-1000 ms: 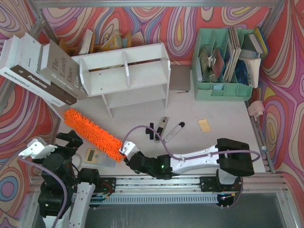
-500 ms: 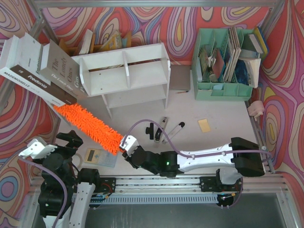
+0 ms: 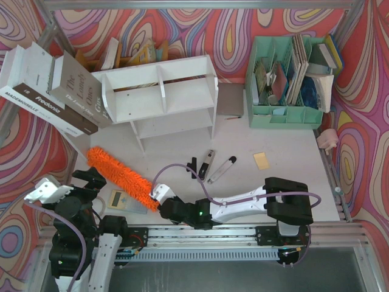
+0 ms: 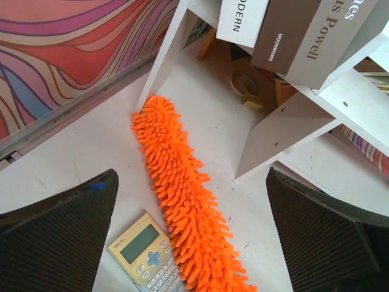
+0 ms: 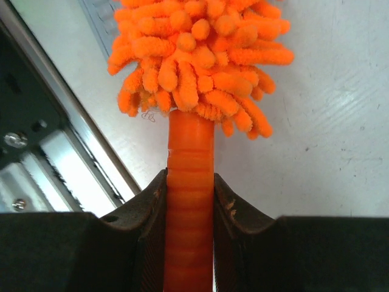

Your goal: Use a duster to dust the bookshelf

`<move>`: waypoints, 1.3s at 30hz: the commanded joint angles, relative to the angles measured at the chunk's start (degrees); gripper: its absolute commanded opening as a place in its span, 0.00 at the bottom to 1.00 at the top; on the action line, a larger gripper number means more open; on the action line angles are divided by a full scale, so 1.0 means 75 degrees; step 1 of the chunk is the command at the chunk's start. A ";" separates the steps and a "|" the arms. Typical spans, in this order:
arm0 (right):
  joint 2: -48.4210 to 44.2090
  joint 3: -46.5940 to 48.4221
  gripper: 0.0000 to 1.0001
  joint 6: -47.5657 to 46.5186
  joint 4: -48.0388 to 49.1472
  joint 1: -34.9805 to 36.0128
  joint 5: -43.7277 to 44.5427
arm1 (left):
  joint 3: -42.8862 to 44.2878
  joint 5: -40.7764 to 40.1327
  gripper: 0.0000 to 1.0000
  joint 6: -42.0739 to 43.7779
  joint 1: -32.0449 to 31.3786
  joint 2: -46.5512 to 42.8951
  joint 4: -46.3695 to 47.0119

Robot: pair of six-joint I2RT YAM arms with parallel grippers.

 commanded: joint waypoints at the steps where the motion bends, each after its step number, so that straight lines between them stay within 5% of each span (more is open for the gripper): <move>1: -0.0035 0.0378 0.00 -0.0044 -0.0152 0.0070 -0.0392 | -0.0089 -0.0121 0.99 -0.0020 0.0044 -0.0182 0.0098; 15: -0.1700 0.0713 0.00 -0.1043 0.0878 0.0052 0.0800 | -0.0118 -0.0083 0.99 -0.0003 0.0038 -0.0243 0.0133; 29: 0.0519 0.1039 0.00 -0.0014 0.0307 -0.0395 -0.0628 | -0.0136 -0.0068 0.98 -0.0009 0.0038 -0.0277 0.0163; 39: -0.0137 0.1834 0.00 -0.0705 0.0386 -0.0534 -0.0036 | -0.0142 -0.0062 0.99 -0.0003 0.0038 -0.0315 0.0162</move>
